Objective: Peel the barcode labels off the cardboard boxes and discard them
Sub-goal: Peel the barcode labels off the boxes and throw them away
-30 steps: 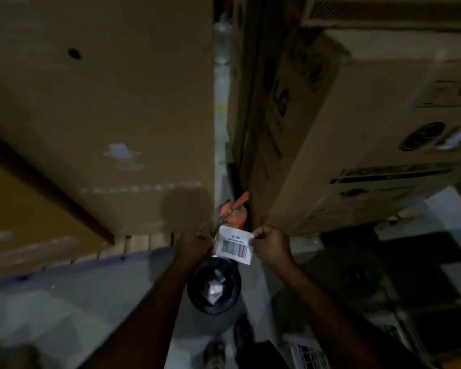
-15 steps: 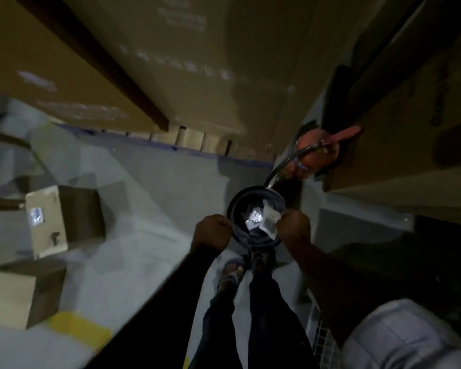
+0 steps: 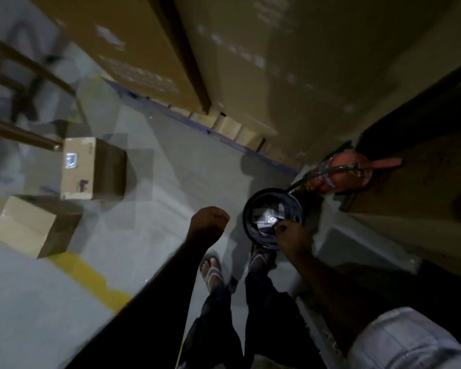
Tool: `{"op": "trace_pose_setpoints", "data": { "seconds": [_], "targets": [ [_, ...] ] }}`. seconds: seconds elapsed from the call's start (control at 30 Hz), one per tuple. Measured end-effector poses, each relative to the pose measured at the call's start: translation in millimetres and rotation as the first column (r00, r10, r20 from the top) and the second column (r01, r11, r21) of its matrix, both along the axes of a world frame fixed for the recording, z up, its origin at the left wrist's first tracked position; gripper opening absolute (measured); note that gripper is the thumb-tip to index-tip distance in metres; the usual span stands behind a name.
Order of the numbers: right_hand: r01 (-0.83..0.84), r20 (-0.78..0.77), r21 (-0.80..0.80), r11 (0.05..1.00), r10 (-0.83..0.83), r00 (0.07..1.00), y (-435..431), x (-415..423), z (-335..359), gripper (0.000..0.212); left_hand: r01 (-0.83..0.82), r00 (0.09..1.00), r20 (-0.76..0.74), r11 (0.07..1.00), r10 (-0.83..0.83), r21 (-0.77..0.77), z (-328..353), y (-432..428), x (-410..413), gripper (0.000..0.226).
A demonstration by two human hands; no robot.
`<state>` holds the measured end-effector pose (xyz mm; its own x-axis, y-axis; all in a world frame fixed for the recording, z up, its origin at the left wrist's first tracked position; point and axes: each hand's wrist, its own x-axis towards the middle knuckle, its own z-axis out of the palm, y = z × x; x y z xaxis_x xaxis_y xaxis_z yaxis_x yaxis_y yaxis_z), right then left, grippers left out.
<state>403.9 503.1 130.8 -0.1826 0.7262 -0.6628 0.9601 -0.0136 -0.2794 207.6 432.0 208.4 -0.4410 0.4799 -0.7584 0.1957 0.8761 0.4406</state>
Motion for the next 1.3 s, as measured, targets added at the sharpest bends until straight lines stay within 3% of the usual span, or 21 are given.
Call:
{"op": "trace_pose_setpoints", "data": {
  "seconds": [0.03,0.13,0.23,0.33,0.5,0.67,0.97,1.17,1.3],
  "targets": [
    [0.017,-0.066,0.007,1.000,-0.017,0.998,-1,-14,14,0.033,-0.032,0.999,-0.011,0.999,0.032,0.028,7,-5,-8,0.018],
    [-0.160,-0.102,-0.013,0.987,0.158,0.982,-6,-73,46,0.032,-0.107,0.993,-0.042,0.992,0.110,0.062,30,-23,-37,0.018],
    [-0.294,-0.240,0.009,0.956,0.287,0.927,-26,-132,65,0.035,-0.134,0.986,-0.090,0.987,0.142,0.085,49,-54,-71,0.018],
    [-0.403,-0.268,0.066,0.913,0.406,0.874,-47,-180,76,0.038,-0.106,0.979,-0.169,0.992,0.116,0.064,59,-93,-104,0.022],
    [-0.564,-0.297,0.114,0.818,0.569,0.767,-93,-269,112,0.041,-0.249,0.944,-0.226,0.969,0.242,-0.003,70,-182,-184,0.024],
    [-0.690,-0.253,0.112,0.715,0.692,0.676,-130,-368,134,0.049,-0.366,0.904,-0.243,0.931,0.351,-0.018,74,-255,-273,0.030],
    [-0.774,-0.235,0.174,0.609,0.789,0.568,-160,-542,164,0.039,-0.498,0.826,-0.270,0.865,0.495,0.060,78,-312,-409,0.033],
    [-0.808,-0.125,0.123,0.576,0.817,0.563,-154,-648,138,0.046,-0.604,0.773,-0.210,0.796,0.599,0.047,52,-319,-476,0.035],
    [-0.848,-0.058,0.045,0.528,0.849,0.525,-141,-725,97,0.045,-0.718,0.690,-0.132,0.696,0.712,-0.003,9,-314,-527,0.036]
  ]
}}
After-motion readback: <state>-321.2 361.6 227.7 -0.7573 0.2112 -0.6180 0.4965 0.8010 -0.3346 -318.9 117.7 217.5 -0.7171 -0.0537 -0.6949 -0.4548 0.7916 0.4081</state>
